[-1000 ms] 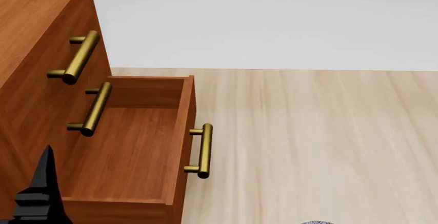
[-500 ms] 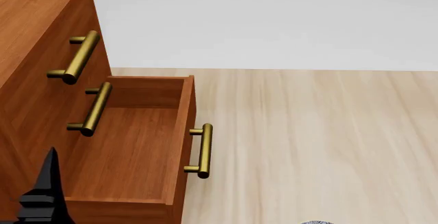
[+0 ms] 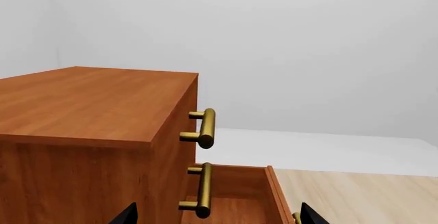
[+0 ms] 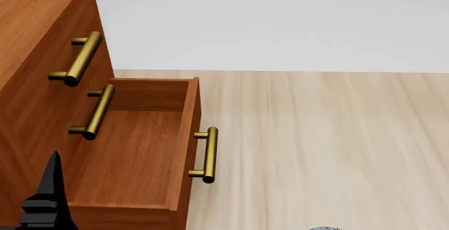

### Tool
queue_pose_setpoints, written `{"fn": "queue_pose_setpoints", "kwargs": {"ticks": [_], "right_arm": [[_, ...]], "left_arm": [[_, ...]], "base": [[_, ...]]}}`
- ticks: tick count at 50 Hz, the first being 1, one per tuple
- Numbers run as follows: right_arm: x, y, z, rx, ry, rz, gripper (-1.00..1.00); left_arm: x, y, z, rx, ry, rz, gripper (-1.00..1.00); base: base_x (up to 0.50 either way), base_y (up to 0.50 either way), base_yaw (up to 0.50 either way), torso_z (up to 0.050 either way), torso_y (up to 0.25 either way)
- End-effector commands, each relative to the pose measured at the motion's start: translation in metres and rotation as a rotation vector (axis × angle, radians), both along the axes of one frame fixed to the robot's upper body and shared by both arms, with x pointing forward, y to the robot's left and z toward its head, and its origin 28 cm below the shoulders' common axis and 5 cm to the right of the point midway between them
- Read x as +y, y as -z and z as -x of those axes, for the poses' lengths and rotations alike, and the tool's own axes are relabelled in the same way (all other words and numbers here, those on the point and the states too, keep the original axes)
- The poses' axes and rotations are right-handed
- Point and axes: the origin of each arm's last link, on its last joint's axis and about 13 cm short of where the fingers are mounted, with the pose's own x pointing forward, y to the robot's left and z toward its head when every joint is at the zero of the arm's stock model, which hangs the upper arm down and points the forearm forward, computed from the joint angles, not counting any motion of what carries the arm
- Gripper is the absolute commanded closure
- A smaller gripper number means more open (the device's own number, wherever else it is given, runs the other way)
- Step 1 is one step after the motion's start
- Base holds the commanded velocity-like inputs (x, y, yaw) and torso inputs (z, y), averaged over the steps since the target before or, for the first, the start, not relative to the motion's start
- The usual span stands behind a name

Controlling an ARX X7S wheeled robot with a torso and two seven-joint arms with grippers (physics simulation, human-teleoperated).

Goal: Put the wine bottle in the bottom drawer of the cabinet.

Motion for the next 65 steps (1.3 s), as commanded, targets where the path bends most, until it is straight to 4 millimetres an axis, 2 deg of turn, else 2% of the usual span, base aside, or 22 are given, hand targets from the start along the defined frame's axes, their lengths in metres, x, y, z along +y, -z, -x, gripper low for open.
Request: {"fn": "queue_pose_setpoints", "kwargs": {"ticks": [1,5,12,22,38,51,65], "right_arm": [[-0.001,-0.006,0.002,0.003,-0.008,0.003,1.00],[0.001,-0.014,0.001,-0.003,-0.022,0.017,1.00],[0.007,-0.041,-0.001,-0.053,-0.056,0.046,1.00],[0.018,-0.071,-0.015,-0.076,-0.149,0.090,1.00],[0.032,-0.103,-0.044,-0.065,-0.285,0.157,1.00],[0.040,-0.123,-0.057,-0.088,-0.338,0.178,1.00],[0.054,-0.159,-0.077,-0.094,-0.448,0.231,1.00]], "left_arm": [[0.000,0.001,-0.001,0.002,0.000,-0.002,-1.00],[-0.001,0.001,-0.001,0.004,0.001,-0.002,-1.00],[0.000,0.001,0.000,0.004,-0.004,-0.002,-1.00],[0.000,0.002,0.000,0.006,-0.001,-0.003,-1.00],[-0.001,0.003,-0.001,0.008,0.002,-0.007,-1.00],[-0.002,0.003,-0.001,0.007,0.005,-0.007,-1.00],[-0.002,0.002,-0.001,0.007,0.003,-0.012,-1.00]], "base": [[0.00,0.00,0.00,0.000,0.000],[0.00,0.00,0.00,0.000,0.000],[0.00,0.00,0.00,0.000,0.000],[0.00,0.00,0.00,0.000,0.001],[0.00,0.00,0.00,0.000,0.000],[0.00,0.00,0.00,0.000,0.001],[0.00,0.00,0.00,0.000,0.001]]}}
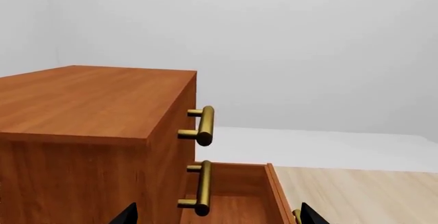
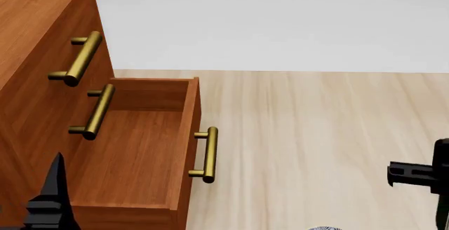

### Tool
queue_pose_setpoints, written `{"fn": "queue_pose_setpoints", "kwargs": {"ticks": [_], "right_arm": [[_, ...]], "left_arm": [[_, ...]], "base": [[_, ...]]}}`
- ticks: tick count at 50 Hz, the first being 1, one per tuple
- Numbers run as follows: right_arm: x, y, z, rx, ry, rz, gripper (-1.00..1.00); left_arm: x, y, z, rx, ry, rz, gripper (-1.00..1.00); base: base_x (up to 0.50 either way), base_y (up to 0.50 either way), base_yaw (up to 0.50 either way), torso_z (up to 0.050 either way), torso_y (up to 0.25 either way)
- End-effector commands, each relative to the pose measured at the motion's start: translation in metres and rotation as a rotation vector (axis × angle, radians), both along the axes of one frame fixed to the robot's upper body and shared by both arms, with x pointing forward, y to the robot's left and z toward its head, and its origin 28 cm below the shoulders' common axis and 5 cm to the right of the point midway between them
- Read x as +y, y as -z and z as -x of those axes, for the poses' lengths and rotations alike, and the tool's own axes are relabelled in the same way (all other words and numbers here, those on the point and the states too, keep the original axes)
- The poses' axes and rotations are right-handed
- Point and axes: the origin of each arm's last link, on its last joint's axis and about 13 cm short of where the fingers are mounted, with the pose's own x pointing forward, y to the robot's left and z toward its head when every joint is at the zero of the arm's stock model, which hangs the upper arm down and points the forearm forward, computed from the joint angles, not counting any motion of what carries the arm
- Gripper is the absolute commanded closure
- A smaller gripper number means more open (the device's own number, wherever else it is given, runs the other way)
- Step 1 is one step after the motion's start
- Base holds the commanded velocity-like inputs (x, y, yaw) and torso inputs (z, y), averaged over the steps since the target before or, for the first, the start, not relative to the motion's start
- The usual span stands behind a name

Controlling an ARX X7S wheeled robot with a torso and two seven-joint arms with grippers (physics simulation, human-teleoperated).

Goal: Put the wine bottle in the bottom drawer of the cabinet.

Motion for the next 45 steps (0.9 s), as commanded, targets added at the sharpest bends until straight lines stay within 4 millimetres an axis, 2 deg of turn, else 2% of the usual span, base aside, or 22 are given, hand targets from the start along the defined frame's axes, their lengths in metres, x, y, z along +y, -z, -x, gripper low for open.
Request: {"fn": "queue_pose_setpoints", "kwargs": {"ticks": [1,13,18,22,33,45], "right_arm": [[0.010,-0.033,-0.015,-0.033,-0.065,0.068,1.00],[0.024,-0.078,-0.038,-0.071,-0.157,0.052,1.00],[0.035,-0.107,-0.053,-0.075,-0.227,0.049,1.00],[0.040,-0.122,-0.061,-0.073,-0.251,0.054,1.00],[0.059,-0.148,-0.082,-0.053,-0.354,0.019,1.00],[0.083,-0.174,-0.102,-0.025,-0.430,0.072,1.00]], "left_arm": [[-0.001,0.000,0.000,0.004,0.003,-0.002,-1.00],[0.001,0.000,0.001,0.003,-0.002,-0.002,-1.00],[0.002,0.001,0.000,0.004,-0.002,-0.003,-1.00],[0.002,0.000,0.001,0.000,-0.009,-0.014,-1.00],[0.003,0.000,0.000,-0.001,-0.014,-0.009,-1.00],[0.003,0.002,0.000,-0.006,-0.016,-0.019,-1.00]], "base": [[0.00,0.00,0.00,0.000,0.000],[0.00,0.00,0.00,0.000,0.001],[0.00,0.00,0.00,0.000,0.000],[0.00,0.00,0.00,0.000,0.000],[0.00,0.00,0.00,0.000,0.001],[0.00,0.00,0.00,0.000,0.001]]}}
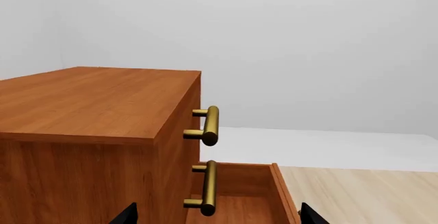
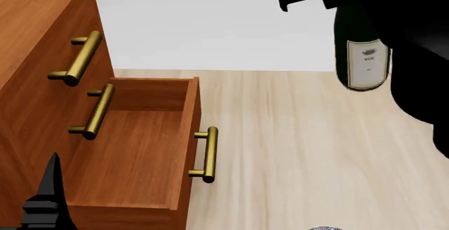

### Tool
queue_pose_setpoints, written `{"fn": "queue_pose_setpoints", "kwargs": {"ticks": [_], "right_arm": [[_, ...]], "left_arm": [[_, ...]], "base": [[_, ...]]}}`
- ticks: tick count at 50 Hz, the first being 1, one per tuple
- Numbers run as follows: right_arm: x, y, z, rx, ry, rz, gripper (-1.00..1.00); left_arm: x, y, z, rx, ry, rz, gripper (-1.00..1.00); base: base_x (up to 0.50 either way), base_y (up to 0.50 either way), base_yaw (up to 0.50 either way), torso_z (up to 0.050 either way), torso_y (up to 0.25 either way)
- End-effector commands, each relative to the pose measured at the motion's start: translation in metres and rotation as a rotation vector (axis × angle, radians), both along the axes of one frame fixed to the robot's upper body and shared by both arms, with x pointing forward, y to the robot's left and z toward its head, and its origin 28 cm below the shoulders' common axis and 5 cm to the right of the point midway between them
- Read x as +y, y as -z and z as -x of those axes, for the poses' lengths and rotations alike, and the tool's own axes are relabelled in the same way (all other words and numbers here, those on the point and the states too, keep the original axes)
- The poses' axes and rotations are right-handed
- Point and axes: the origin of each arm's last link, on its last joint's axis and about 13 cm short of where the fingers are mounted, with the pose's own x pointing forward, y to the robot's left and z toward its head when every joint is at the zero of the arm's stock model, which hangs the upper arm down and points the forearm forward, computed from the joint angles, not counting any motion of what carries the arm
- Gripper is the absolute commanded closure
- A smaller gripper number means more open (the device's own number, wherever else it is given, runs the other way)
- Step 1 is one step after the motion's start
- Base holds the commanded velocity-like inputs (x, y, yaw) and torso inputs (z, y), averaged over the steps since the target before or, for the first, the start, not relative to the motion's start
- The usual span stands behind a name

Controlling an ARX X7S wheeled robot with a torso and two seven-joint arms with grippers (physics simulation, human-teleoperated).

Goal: Put the wine bottle in the bottom drawer of the cabinet.

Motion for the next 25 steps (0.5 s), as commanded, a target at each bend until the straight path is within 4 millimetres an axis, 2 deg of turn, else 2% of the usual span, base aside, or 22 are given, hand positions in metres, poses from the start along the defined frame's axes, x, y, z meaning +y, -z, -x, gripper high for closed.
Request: {"fn": "queue_pose_setpoints", "kwargs": {"ticks": [1,13,15,25], "right_arm": [[0.022,-0.031,-0.016,-0.006,-0.060,0.041,1.00],[0.044,-0.039,-0.035,0.065,-0.112,0.022,1.00],[0.048,-0.041,-0.038,0.089,-0.143,-0.024,1.00],[0.064,-0.047,-0.047,0.106,-0.181,-0.005,1.00]], "left_arm": [[0.000,0.001,-0.001,-0.005,-0.001,-0.007,-1.00],[0.000,0.001,0.000,-0.004,0.000,0.001,-1.00],[0.000,0.001,0.000,-0.004,0.002,0.002,-1.00],[0.001,0.001,-0.001,-0.004,-0.003,-0.001,-1.00]], "base": [[0.00,0.00,0.00,0.000,0.000],[0.00,0.00,0.00,0.000,0.001],[0.00,0.00,0.00,0.000,0.000],[0.00,0.00,0.00,0.002,0.001]]}}
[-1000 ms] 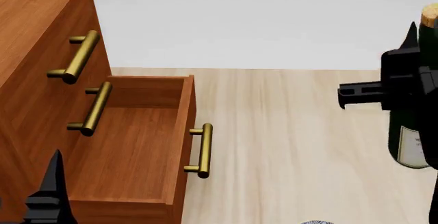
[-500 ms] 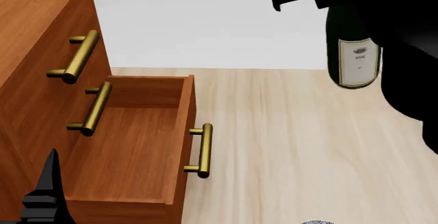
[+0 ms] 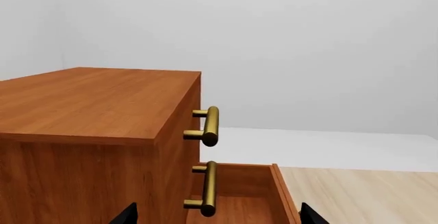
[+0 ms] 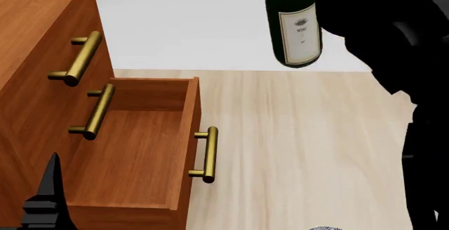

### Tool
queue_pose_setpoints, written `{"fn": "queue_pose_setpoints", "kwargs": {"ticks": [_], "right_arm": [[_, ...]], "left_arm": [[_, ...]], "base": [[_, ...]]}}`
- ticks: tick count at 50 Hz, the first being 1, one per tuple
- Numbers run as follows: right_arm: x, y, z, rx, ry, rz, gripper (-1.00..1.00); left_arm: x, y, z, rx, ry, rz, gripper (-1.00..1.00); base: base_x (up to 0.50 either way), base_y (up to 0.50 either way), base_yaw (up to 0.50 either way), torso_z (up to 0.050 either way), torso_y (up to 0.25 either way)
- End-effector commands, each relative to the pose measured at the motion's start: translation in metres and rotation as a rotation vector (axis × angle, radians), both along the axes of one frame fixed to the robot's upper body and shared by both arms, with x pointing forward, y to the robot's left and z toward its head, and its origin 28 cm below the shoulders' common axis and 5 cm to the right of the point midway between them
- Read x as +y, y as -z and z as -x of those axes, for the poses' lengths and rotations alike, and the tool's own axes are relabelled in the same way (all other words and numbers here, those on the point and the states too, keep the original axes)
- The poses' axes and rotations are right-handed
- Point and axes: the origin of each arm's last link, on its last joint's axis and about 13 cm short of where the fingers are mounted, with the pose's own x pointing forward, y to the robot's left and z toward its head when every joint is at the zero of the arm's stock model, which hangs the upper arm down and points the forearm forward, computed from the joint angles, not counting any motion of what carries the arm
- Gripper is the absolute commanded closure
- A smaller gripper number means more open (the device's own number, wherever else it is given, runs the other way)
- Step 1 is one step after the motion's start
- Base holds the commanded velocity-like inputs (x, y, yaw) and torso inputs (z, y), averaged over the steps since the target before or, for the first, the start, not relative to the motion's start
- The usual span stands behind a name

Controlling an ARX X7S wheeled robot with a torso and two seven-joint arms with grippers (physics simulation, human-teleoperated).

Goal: Put the wine bottle in the bottom drawer of the cabinet.

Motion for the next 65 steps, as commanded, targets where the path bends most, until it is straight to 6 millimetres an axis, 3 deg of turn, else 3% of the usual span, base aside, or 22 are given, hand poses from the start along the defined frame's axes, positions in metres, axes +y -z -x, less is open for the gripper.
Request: {"fn": "queue_pose_setpoints", "kwargs": {"ticks": [1,11,22,37,65], "right_arm": [[0.018,-0.014,-0.011,0.006,-0.037,-0.002,1.00],[0.030,-0.015,-0.024,0.103,-0.078,-0.091,1.00],[0.051,-0.015,-0.041,0.123,-0.103,-0.021,1.00],[0.067,-0.008,-0.054,0.253,-0.152,-0.084,1.00],[0.080,-0.004,-0.047,0.408,-0.287,-0.288,1.00]], "left_arm": [[0.001,0.001,-0.001,0.001,-0.003,0.001,-1.00],[0.002,0.002,-0.001,0.005,-0.005,0.005,-1.00],[0.004,0.002,0.000,0.004,-0.008,0.007,-1.00],[0.006,0.000,0.000,0.003,-0.011,0.009,-1.00],[0.004,0.002,-0.002,0.006,-0.005,0.015,-1.00]], "base": [[0.00,0.00,0.00,0.000,0.000],[0.00,0.00,0.00,0.000,0.000],[0.00,0.00,0.00,0.000,0.001],[0.00,0.00,0.00,0.000,0.001],[0.00,0.00,0.00,0.000,0.001]]}}
